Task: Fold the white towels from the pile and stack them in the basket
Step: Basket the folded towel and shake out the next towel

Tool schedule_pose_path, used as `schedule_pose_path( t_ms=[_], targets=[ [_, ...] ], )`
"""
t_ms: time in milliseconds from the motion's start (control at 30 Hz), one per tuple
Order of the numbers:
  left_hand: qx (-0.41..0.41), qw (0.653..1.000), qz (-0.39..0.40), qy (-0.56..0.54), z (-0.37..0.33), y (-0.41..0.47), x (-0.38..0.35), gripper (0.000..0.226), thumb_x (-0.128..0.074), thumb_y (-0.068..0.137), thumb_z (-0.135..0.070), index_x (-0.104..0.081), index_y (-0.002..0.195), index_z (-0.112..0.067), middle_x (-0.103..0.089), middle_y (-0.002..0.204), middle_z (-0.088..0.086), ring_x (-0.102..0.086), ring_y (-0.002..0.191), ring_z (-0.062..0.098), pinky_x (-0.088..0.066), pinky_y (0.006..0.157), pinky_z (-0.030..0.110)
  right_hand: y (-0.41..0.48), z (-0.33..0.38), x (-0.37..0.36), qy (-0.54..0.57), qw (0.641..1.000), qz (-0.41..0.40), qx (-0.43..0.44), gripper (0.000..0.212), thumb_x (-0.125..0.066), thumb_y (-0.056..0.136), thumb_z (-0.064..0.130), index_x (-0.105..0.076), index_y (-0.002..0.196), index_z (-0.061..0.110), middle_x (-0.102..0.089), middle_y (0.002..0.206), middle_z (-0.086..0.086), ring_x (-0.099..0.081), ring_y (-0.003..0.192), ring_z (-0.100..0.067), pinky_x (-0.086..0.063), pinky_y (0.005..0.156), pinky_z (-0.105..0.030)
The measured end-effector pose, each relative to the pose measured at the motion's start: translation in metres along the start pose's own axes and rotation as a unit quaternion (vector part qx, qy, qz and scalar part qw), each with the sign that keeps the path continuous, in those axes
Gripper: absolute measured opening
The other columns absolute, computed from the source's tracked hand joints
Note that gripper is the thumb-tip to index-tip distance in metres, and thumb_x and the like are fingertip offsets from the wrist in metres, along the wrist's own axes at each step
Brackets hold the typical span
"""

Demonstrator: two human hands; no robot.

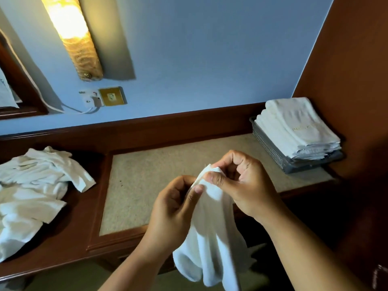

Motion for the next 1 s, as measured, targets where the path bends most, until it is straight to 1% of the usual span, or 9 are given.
schedule_pose_path(
  t_ms=[133,233,333,433,567,667,767,900,1000],
  targets=[
    [0.066,0.99,-0.026,-0.121,0.003,0.01,-0.014,0.018,-0.062,0.093,-0.029,-0.066,0.085,-0.013,-0.065,0.083,0.012,-0.055,0.076,0.023,-0.045,0.068,0.036,-0.017,-0.016,0.012,0.089,0.996,-0.018,-0.019,0.011,-0.077,0.082,0.03,-0.067,0.084,0.031,-0.067,0.079,0.009,-0.061,0.074,-0.004,-0.047,0.066,-0.018],
    [0.079,0.987,-0.032,-0.139,0.002,0.012,-0.017,0.019,-0.062,0.091,-0.03,-0.065,0.081,-0.015,-0.061,0.082,0.013,-0.051,0.077,0.025,-0.04,0.071,0.039,-0.03,-0.033,0.006,0.142,0.988,0.011,-0.065,0.027,-0.079,0.077,0.053,-0.068,0.088,0.031,-0.068,0.087,0.005,-0.062,0.082,-0.009,-0.05,0.07,-0.023],
    [0.063,0.992,-0.02,-0.11,-0.005,0.012,-0.019,0.023,-0.062,0.093,-0.03,-0.064,0.083,-0.01,-0.062,0.082,0.014,-0.052,0.078,0.024,-0.041,0.072,0.038,-0.034,-0.039,0.0,0.142,0.986,-0.006,-0.091,0.023,-0.072,0.083,0.053,-0.067,0.088,0.031,-0.068,0.084,0.002,-0.062,0.078,-0.012,-0.049,0.067,-0.029],
    [0.042,0.999,0.005,-0.022,-0.012,0.007,-0.022,0.029,-0.061,0.098,-0.034,-0.064,0.088,-0.007,-0.064,0.08,0.017,-0.056,0.073,0.019,-0.045,0.065,0.03,-0.035,-0.036,0.006,0.065,0.992,-0.061,-0.09,0.023,-0.061,0.086,0.057,-0.063,0.091,0.035,-0.069,0.085,0.002,-0.063,0.077,-0.012,-0.049,0.067,-0.034],
    [-0.036,0.991,-0.024,0.127,-0.024,0.002,-0.016,0.022,-0.057,0.098,-0.042,-0.059,0.098,-0.02,-0.06,0.074,0.008,-0.053,0.061,0.023,-0.041,0.051,0.032,-0.033,-0.015,0.006,-0.038,0.997,-0.063,-0.028,0.022,-0.05,0.09,0.058,-0.057,0.095,0.038,-0.065,0.09,0.011,-0.063,0.084,-0.008,-0.05,0.072,-0.026],
    [-0.109,0.986,-0.041,0.118,-0.037,-0.001,-0.014,0.018,-0.056,0.099,-0.035,-0.053,0.113,-0.025,-0.062,0.081,0.007,-0.058,0.062,0.03,-0.045,0.046,0.043,-0.031,-0.006,-0.001,-0.037,0.998,-0.04,-0.014,0.023,-0.049,0.091,0.057,-0.057,0.096,0.035,-0.064,0.087,0.01,-0.062,0.081,-0.009,-0.049,0.07,-0.022],
    [-0.132,0.978,-0.01,0.16,-0.047,0.0,-0.011,0.011,-0.057,0.1,-0.028,-0.064,0.108,-0.024,-0.069,0.092,0.004,-0.065,0.074,0.029,-0.051,0.056,0.051,-0.031,0.001,-0.005,-0.024,0.999,-0.037,0.009,0.013,-0.053,0.097,0.04,-0.056,0.091,0.028,-0.06,0.08,0.012,-0.058,0.075,-0.005,-0.044,0.065,-0.014],
    [-0.052,0.987,0.03,0.146,-0.041,0.004,-0.001,0.022,-0.066,0.095,-0.039,-0.074,0.103,-0.021,-0.073,0.095,0.008,-0.068,0.088,0.03,-0.054,0.075,0.06,-0.032,0.006,-0.007,-0.049,0.998,-0.02,0.037,0.01,-0.051,0.099,0.026,-0.055,0.091,0.02,-0.056,0.077,0.01,-0.055,0.072,-0.009,-0.042,0.061,-0.016],
    [-0.02,0.993,0.026,0.116,-0.046,0.004,-0.001,0.015,-0.072,0.092,-0.03,-0.078,0.1,-0.019,-0.077,0.096,0.002,-0.073,0.094,0.023,-0.06,0.083,0.047,-0.032,0.009,-0.01,-0.052,0.997,-0.001,0.057,0.015,-0.049,0.1,0.028,-0.055,0.092,0.017,-0.055,0.078,0.003,-0.054,0.07,-0.013,-0.042,0.057,-0.022]
  ],
)
Point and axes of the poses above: each hand's wrist, its own y-axis towards the middle knuckle, its own x-axis out of the back of the hand, z = x × y, the point moved 6 cm from there along y, towards the middle knuckle
